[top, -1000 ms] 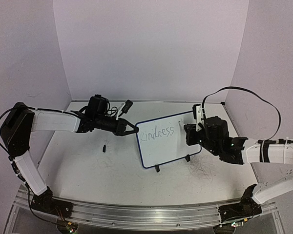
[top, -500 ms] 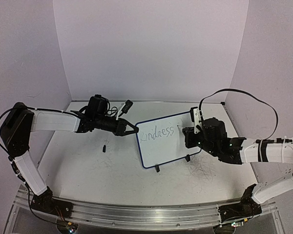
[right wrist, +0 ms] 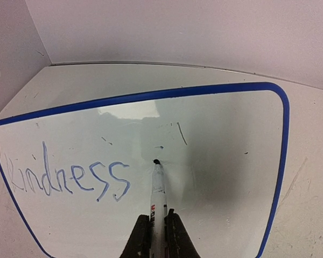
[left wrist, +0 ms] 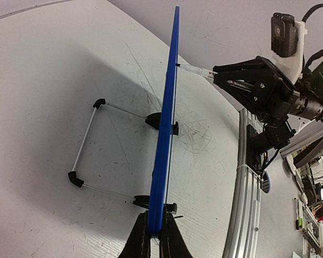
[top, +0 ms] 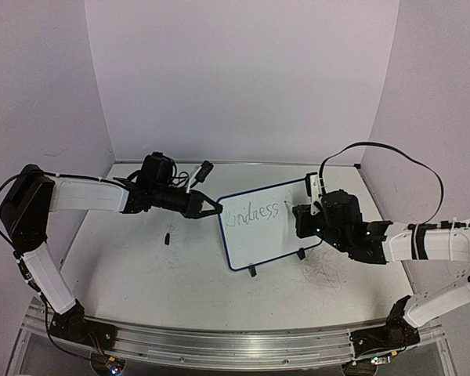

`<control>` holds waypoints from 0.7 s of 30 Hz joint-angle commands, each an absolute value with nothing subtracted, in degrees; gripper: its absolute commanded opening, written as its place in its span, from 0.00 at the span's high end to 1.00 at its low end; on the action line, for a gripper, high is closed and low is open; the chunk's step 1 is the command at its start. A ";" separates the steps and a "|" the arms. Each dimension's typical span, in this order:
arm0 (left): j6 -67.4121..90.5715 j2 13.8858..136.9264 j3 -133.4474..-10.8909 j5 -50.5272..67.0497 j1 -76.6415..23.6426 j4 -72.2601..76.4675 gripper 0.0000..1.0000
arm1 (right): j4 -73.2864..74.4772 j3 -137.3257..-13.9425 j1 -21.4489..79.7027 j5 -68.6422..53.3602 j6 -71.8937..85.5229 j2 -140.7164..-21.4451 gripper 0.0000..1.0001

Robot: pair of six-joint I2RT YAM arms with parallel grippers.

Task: Write a sentence on the whiteboard

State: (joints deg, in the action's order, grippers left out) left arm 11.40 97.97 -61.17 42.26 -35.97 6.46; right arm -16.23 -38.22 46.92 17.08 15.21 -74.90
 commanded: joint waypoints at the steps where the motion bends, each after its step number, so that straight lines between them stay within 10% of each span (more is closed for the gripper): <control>1: 7.73 96.97 -62.83 39.55 -35.95 3.39 1.00 | -14.28 -37.63 46.54 17.19 16.90 -75.32 1.00; 21: 7.54 97.09 -62.93 39.40 -36.12 3.16 1.00 | -15.23 -35.97 46.63 14.93 19.19 -72.55 1.00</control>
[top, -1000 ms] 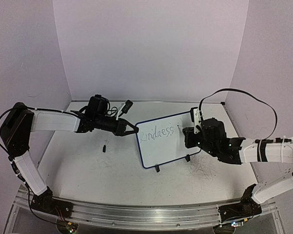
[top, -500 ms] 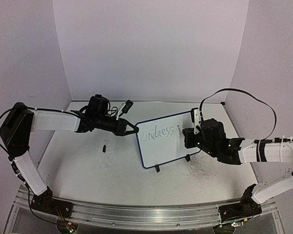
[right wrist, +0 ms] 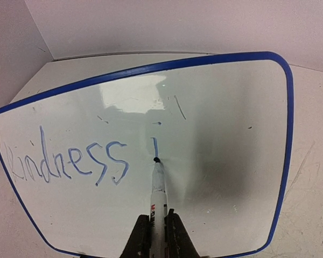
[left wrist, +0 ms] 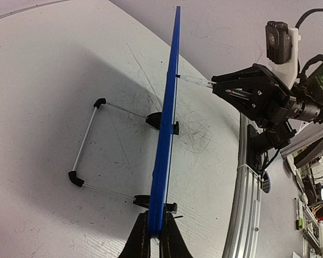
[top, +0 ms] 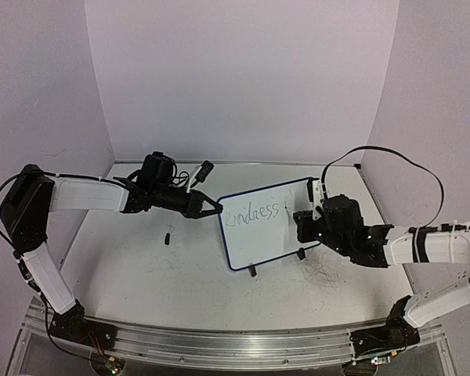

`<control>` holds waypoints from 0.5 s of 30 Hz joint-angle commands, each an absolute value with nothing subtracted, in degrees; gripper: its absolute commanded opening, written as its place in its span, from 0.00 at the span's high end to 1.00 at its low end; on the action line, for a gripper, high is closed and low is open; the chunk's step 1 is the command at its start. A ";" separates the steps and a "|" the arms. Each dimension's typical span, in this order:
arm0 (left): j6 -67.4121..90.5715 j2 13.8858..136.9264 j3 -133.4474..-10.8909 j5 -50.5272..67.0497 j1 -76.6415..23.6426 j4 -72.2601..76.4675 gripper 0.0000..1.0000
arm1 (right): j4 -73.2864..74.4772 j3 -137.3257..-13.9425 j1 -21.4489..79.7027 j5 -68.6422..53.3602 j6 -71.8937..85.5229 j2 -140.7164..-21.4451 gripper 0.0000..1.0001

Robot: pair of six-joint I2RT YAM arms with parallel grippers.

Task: Write a sentence on the whiteboard

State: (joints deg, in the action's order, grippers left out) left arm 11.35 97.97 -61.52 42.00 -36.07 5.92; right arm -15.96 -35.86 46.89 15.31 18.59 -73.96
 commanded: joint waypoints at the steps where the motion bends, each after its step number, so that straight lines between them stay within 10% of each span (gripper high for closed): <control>1: 7.51 97.08 -62.95 39.32 -36.12 3.16 1.00 | -15.56 -35.89 46.63 14.86 19.24 -71.66 1.00; 15: 7.12 96.80 -62.91 39.01 -36.16 2.81 1.00 | -17.17 -37.15 46.33 18.52 16.34 -70.97 1.00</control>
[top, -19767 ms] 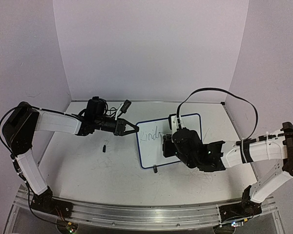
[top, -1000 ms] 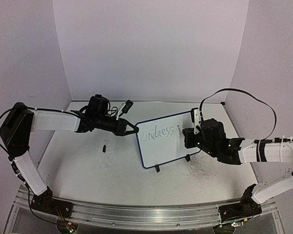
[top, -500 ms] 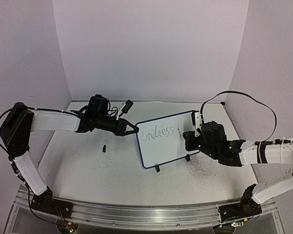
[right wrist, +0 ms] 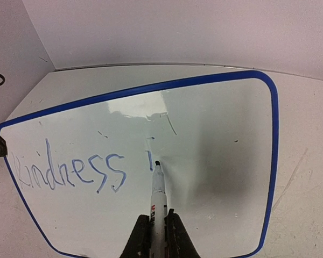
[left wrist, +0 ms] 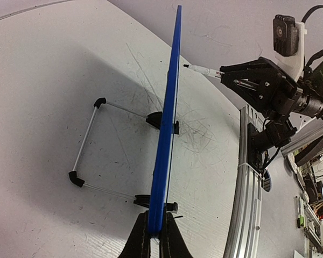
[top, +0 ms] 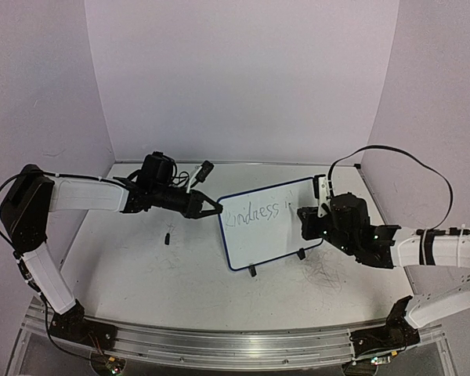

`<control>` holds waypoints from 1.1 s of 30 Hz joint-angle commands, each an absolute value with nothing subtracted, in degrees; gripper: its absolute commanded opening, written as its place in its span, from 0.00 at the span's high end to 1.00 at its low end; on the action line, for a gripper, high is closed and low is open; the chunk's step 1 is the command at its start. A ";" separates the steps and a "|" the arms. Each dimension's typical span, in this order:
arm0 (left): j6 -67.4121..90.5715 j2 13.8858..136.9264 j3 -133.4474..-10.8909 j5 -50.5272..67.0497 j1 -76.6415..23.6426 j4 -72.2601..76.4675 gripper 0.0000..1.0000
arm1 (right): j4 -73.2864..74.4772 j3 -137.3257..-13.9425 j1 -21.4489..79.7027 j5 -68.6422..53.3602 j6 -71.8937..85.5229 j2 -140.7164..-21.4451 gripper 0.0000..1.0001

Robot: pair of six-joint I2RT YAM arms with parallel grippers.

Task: Write a sentence on the whiteboard

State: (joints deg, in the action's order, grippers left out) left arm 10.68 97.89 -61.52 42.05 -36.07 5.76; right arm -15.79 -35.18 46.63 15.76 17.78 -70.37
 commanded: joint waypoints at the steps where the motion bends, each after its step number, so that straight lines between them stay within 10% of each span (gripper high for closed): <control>1: 7.12 96.87 -62.94 39.05 -36.14 2.81 1.00 | -17.15 -37.42 46.30 18.80 16.09 -71.21 1.00; 33: 6.84 97.00 -63.11 39.47 -36.30 2.61 1.00 | -16.09 -37.12 45.67 17.64 17.53 -74.10 1.00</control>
State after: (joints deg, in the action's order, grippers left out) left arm 10.44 97.89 -61.82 42.02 -36.10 4.99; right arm -16.66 -37.30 45.93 18.04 15.84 -73.52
